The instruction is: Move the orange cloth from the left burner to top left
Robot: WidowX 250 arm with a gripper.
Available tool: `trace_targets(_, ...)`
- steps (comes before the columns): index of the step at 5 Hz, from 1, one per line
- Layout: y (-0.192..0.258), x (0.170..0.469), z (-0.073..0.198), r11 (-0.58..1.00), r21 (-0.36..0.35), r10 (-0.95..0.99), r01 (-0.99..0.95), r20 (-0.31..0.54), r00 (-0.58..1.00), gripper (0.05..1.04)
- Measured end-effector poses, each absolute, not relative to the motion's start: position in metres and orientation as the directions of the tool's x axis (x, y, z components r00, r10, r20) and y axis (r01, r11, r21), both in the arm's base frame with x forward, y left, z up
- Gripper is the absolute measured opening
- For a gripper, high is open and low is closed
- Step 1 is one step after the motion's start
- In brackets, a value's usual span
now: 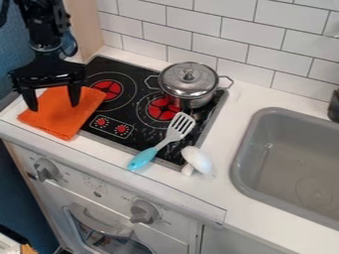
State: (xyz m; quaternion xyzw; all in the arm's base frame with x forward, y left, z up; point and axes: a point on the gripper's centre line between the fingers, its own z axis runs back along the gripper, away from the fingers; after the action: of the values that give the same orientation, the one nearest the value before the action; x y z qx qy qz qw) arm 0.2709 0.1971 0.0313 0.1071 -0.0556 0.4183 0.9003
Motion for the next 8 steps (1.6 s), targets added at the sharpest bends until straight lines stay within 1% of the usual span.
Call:
trace_targets(1, 0.209, 0.276, 0.02, 0.599, 0.153, 0.764, -0.786, 0.182, 0.619, 1.001)
trace_targets(2, 0.211, 0.286, 0.007, 0.607, 0.157, 0.76, -0.779, 0.169, 0.627, 1.001)
trace_targets(4, 0.203, 0.31, 0.004, 0.628, 0.089, 0.752, -0.773, 0.184, 0.633, 1.001)
trace_targets(5, 0.198, 0.326, 0.003, 0.646, 0.077, 0.737, -0.759, 0.194, 0.647, 1.001)
trace_targets(6, 0.19, 0.346, 0.003, 0.669, 0.071, 0.716, -0.74, 0.204, 0.667, 1.001)
trace_targets(8, 0.175, 0.399, 0.003, 0.709, 0.01, 0.685, -0.705, 0.23, 0.691, 1.001)
